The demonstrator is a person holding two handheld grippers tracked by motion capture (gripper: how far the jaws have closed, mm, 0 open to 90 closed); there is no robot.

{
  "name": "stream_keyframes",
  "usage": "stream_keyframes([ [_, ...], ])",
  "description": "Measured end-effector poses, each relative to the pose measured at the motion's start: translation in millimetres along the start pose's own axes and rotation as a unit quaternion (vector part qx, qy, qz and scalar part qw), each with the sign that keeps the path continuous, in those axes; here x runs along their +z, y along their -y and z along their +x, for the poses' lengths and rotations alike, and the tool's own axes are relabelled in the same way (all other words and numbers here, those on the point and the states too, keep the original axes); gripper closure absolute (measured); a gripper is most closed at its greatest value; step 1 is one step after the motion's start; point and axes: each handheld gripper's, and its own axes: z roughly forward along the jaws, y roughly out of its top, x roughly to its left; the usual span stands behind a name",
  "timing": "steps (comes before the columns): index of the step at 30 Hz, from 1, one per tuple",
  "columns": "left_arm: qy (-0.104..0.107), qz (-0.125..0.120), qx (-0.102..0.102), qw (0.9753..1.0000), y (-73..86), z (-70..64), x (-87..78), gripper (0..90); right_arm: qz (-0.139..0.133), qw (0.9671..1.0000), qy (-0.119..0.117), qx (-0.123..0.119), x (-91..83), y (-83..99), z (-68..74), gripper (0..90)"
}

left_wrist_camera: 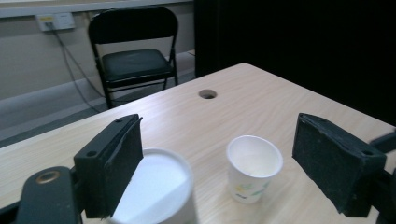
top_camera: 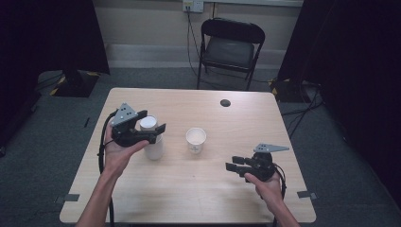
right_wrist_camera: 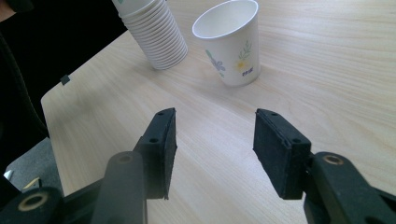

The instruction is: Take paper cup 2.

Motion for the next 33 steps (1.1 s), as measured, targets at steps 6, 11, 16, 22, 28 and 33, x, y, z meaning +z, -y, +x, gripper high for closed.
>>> stream_keyframes([
  [6,-0.047,0.018,-0.008,0.9987,6.1,14.3,-0.1,15.4,-0.001,1.0,0.0,0.0,-0.1,0.3,-0.3,49.3],
  [11,-0.054,0.026,-0.021,0.998,12.9,21.4,2.9,15.7,-0.001,1.0,0.001,0.0,-1.1,0.5,-0.4,49.3],
  [16,-0.064,0.036,-0.016,0.9972,17.8,24.0,7.5,15.6,-0.003,1.0,0.002,0.0,-2.2,0.4,-0.8,49.3],
  [22,-0.067,0.054,-0.02,0.9961,26.2,24.6,17.8,17.7,0.001,1.0,0.001,-0.001,-1.2,0.8,-0.1,49.2],
  [28,-0.056,0.069,-0.015,0.9959,33.1,23.5,27.6,17.4,0.003,1.0,0.001,-0.002,0.2,1.3,0.1,49.2],
  [33,-0.052,0.081,-0.013,0.9953,38.7,21.5,35.9,16.1,0.003,1.0,0.002,-0.003,-0.2,1.3,0.1,49.2],
])
